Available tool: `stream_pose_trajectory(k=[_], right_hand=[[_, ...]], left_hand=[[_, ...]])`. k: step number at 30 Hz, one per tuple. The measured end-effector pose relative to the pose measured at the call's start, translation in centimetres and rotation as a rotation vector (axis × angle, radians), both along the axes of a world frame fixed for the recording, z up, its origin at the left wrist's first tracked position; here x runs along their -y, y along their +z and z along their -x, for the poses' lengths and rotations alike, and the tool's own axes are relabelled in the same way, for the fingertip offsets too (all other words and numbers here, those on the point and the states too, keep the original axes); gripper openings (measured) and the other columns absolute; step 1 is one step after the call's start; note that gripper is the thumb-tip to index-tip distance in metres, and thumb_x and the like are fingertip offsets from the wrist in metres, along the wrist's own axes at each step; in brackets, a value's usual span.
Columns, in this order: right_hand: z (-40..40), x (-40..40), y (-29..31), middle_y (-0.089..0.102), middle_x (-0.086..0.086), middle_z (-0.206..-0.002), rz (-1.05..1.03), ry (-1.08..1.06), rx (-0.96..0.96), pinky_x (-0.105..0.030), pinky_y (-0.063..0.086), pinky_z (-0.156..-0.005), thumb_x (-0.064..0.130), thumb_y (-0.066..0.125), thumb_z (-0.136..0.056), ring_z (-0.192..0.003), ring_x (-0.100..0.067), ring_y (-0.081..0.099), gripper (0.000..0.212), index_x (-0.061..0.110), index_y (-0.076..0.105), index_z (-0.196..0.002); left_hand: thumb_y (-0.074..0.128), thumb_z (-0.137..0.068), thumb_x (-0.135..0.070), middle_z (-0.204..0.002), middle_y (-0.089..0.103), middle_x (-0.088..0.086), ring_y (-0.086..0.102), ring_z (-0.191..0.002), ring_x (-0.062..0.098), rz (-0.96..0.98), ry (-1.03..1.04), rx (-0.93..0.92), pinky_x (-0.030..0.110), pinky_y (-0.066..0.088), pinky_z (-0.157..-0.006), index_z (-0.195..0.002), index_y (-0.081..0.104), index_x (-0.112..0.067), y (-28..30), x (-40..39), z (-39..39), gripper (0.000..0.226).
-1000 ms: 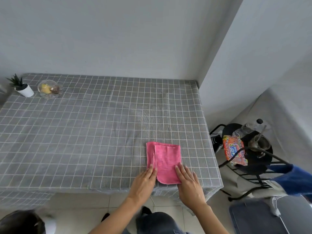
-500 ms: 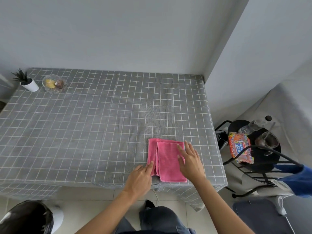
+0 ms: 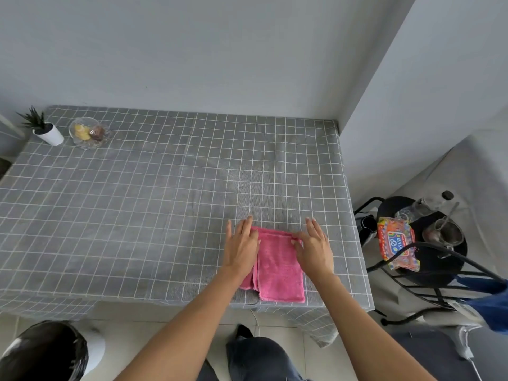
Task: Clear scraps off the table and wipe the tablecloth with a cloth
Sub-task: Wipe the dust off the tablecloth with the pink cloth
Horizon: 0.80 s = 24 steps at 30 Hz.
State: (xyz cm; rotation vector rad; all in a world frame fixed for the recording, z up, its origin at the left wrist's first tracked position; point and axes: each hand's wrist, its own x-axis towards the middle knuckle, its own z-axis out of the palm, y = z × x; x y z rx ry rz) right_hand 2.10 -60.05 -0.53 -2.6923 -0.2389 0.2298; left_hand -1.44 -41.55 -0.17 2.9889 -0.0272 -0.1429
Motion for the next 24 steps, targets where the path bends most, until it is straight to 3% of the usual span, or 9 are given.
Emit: stream_pose_trajectory(k=[6, 8, 10, 12, 14, 16, 18, 21, 24], right_hand=[[-0.1, -0.3, -0.6, 0.028, -0.02, -0.152, -0.017, -0.05, -0.008, -0.044, 0.019, -0.118, 0.02, 0.05, -0.096, -0.145, -0.031, 0.014, 0.02, 0.01, 0.064, -0.107], [-0.1, -0.6, -0.7, 0.03, -0.021, -0.151, -0.053, -0.067, 0.01, -0.045, 0.021, -0.117, 0.014, 0.052, -0.094, -0.144, -0.033, 0.017, 0.016, 0.005, 0.064, -0.101], [-0.3, -1.0, -0.9, 0.032, -0.022, -0.149, -0.112, -0.095, 0.021, -0.046, 0.023, -0.116, 0.009, 0.054, -0.092, -0.143, -0.035, 0.019, 0.013, 0.003, 0.065, -0.097], [-0.6, -1.5, -1.0, 0.034, -0.024, -0.148, -0.164, -0.125, 0.009, -0.045, 0.021, -0.116, 0.007, 0.056, -0.09, -0.143, -0.036, 0.021, 0.012, 0.002, 0.065, -0.095], [-0.9, -2.1, -1.2, 0.034, -0.024, -0.148, -0.197, -0.147, -0.015, -0.046, 0.02, -0.117, 0.007, 0.057, -0.089, -0.142, -0.036, 0.022, 0.011, 0.003, 0.065, -0.095], [-1.1, -2.7, -1.4, 0.034, -0.022, -0.149, -0.18, -0.164, -0.027, -0.046, 0.021, -0.117, 0.01, 0.057, -0.089, -0.143, -0.034, 0.022, 0.012, 0.004, 0.065, -0.096], [-1.0, -3.1, -1.5, 0.032, -0.019, -0.15, -0.14, -0.186, -0.031, -0.046, 0.019, -0.117, 0.015, 0.055, -0.092, -0.144, -0.031, 0.02, 0.014, 0.007, 0.064, -0.099], [-0.6, -3.4, -1.2, 0.026, -0.017, -0.154, -0.068, -0.182, -0.026, -0.044, 0.013, -0.119, 0.021, 0.049, -0.096, -0.145, -0.031, 0.014, 0.019, 0.01, 0.059, -0.109], [0.2, -4.1, -1.0, 0.021, -0.016, -0.156, 0.016, -0.137, 0.059, -0.046, 0.014, -0.119, 0.021, 0.043, -0.098, -0.145, -0.031, 0.014, 0.031, 0.013, 0.05, -0.128]], left_hand=[[0.074, -0.079, -0.017, -0.131, 0.058, 0.011, 0.055, -0.121, 0.022, 0.156, 0.036, 0.176, 0.061, 0.019, -0.11, -0.081, 0.069, -0.013, -0.8, -0.1, -0.4, 0.007], [0.074, -0.078, -0.013, -0.114, 0.065, 0.007, 0.062, -0.107, 0.019, 0.264, 0.097, 0.228, 0.061, 0.029, -0.108, -0.077, 0.063, -0.015, -0.7, -0.1, -0.4, 0.01], [0.064, -0.085, -0.013, -0.083, 0.063, -0.004, 0.061, -0.076, 0.012, 0.378, 0.133, 0.226, 0.049, 0.041, -0.1, -0.08, 0.056, -0.016, -0.6, -0.4, -0.4, 0.01], [0.056, -0.09, -0.011, -0.062, 0.051, -0.008, 0.048, -0.052, 0.007, 0.463, 0.169, 0.194, 0.034, 0.046, -0.085, -0.083, 0.051, -0.015, -0.4, -0.7, -0.4, 0.01], [0.051, -0.093, -0.007, -0.059, 0.047, -0.005, 0.041, -0.045, 0.006, 0.526, 0.199, 0.144, 0.023, 0.043, -0.056, -0.084, 0.047, -0.013, -0.2, -0.9, -0.6, 0.011], [0.05, -0.094, -0.005, -0.059, 0.047, -0.004, 0.04, -0.044, 0.007, 0.52, 0.209, 0.108, 0.02, 0.036, -0.043, -0.084, 0.046, -0.013, -0.2, -1.3, -1.1, 0.013], [0.053, -0.092, -0.005, -0.058, 0.05, -0.004, 0.046, -0.045, 0.01, 0.424, 0.204, 0.113, 0.022, 0.043, -0.055, -0.084, 0.051, -0.011, -0.3, -1.6, -1.7, 0.01], [0.059, -0.088, -0.004, -0.059, 0.057, -0.003, 0.055, -0.051, 0.015, 0.254, 0.159, 0.166, 0.039, 0.049, -0.08, -0.085, 0.059, -0.009, -0.7, -2.0, -2.2, 0.006], [0.065, -0.084, -0.007, -0.089, 0.067, 0.004, 0.063, -0.081, 0.021, 0.127, 0.16, 0.185, 0.043, 0.048, -0.087, -0.102, 0.061, -0.01, -1.3, -2.0, -2.0, 0.018]])
